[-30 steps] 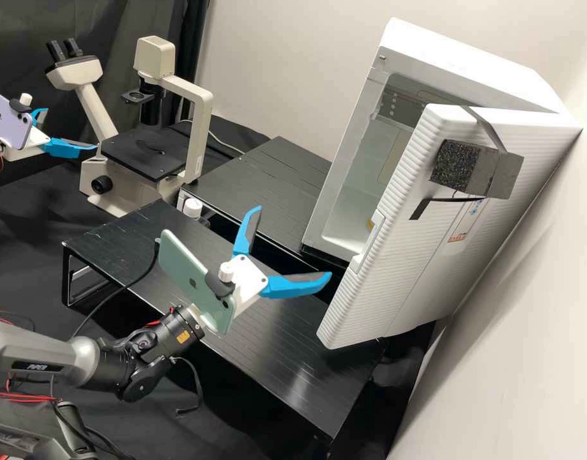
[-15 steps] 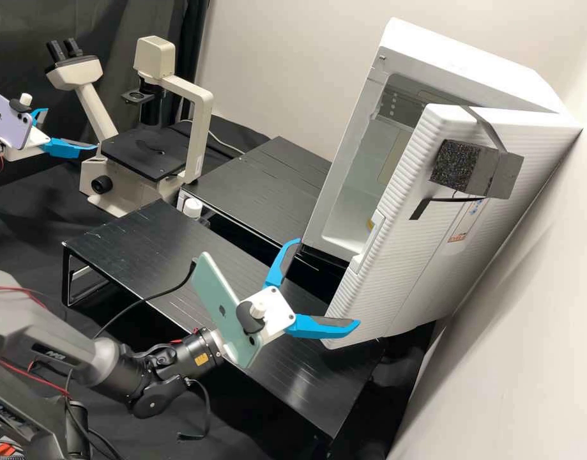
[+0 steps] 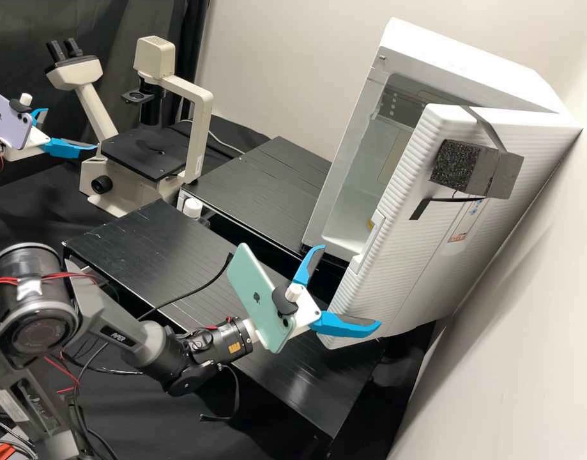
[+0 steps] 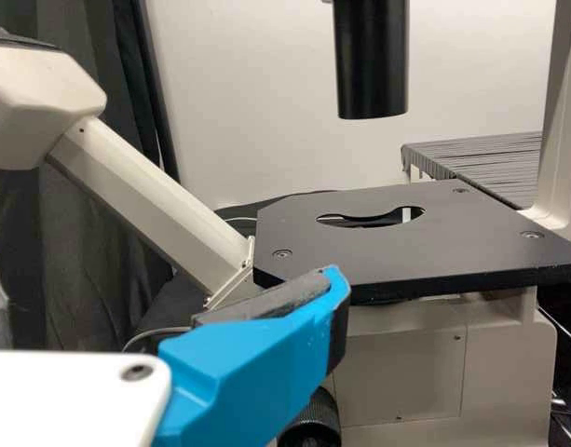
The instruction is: Close the incubator door.
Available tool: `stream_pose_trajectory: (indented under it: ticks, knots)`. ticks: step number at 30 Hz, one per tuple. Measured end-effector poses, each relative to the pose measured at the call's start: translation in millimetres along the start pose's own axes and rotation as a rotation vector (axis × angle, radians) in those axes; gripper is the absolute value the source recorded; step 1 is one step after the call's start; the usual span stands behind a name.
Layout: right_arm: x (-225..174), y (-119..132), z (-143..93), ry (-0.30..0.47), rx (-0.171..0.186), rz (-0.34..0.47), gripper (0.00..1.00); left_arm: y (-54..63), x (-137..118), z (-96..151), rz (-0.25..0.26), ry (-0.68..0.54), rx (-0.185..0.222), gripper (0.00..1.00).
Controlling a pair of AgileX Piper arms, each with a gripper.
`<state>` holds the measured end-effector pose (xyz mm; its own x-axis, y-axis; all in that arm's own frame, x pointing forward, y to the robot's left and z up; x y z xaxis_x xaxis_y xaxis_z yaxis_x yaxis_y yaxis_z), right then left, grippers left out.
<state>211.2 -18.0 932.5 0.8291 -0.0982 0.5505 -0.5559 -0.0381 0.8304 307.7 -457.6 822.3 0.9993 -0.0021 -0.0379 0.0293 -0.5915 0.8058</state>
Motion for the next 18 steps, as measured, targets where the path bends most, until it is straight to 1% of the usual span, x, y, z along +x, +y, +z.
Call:
stream_pose_trajectory:
  ticks: [2, 5, 7, 12, 15, 18]
  knots:
    - [3, -3, -2, 0.005, 0.007, -0.005, 1.0, 0.0, 0, 0, 0.0, 0.0, 0.0, 1.0]
    - [6, -10, -7, 0.013, 0.027, -0.014, 1.0, 0.0, 0, 0, 0.0, 0.0, 0.0, 1.0]
    - [7, -12, -9, 0.016, 0.033, -0.016, 1.0, 0.0, 0, 0, 0.0, 0.0, 0.0, 1.0]
    - [9, -19, -17, 0.036, 0.05, -0.049, 1.0, 0.0, 0, 0, 0.0, 0.0, 0.0, 1.0]
    - [10, -27, -24, 0.062, 0.061, -0.087, 1.0, 0.0, 0, 0, 0.0, 0.0, 0.0, 1.0]
    - [13, -35, -32, 0.092, 0.06, -0.142, 1.0, 0.0, 0, 0, 0.0, 0.0, 0.0, 1.0]
